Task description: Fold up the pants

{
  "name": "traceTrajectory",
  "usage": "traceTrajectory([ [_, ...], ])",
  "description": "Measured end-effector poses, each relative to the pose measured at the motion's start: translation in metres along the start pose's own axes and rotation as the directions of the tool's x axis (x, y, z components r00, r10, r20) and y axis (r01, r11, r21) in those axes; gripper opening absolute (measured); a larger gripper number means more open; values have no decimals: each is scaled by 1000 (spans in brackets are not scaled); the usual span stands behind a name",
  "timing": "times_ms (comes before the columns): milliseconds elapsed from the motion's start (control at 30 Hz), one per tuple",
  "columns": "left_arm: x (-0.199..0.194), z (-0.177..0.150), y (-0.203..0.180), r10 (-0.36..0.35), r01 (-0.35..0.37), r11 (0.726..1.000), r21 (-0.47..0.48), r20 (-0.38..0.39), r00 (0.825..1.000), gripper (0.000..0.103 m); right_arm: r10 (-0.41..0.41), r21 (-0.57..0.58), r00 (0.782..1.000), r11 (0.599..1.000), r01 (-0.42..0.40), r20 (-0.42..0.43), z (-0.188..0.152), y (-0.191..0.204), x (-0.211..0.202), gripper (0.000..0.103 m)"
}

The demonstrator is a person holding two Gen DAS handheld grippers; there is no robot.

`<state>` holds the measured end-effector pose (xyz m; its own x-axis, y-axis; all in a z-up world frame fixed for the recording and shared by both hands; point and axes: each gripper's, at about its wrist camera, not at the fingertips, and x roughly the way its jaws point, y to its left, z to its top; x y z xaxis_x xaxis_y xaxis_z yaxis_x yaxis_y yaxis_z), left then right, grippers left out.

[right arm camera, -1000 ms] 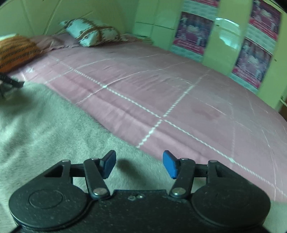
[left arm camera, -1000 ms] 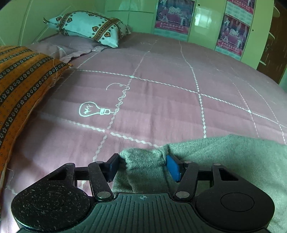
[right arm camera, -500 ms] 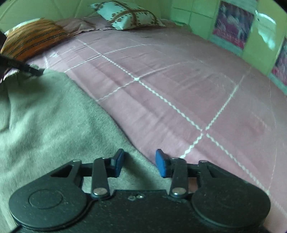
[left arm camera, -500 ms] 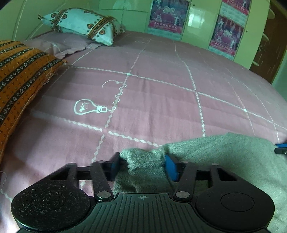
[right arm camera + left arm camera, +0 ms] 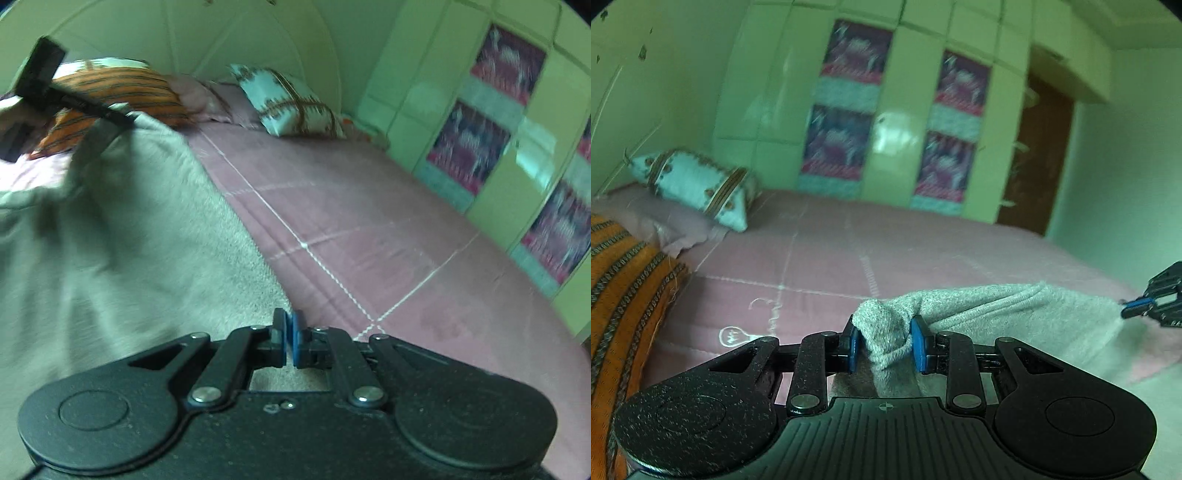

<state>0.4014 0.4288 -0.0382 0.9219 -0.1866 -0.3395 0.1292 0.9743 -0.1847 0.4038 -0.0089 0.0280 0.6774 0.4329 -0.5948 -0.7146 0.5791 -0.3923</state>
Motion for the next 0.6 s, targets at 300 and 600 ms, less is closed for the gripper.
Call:
traceTrajectory([
  [300, -103, -87, -35, 80, -89, 985, -144, -68, 994, 53, -91, -186, 996, 979, 88, -9, -70, 135, -79, 20],
  [600, -167, -141, -68, 221, -261, 853, -452, -141, 965, 53, -108, 238, 993, 964, 116, -45, -107, 145, -112, 17],
])
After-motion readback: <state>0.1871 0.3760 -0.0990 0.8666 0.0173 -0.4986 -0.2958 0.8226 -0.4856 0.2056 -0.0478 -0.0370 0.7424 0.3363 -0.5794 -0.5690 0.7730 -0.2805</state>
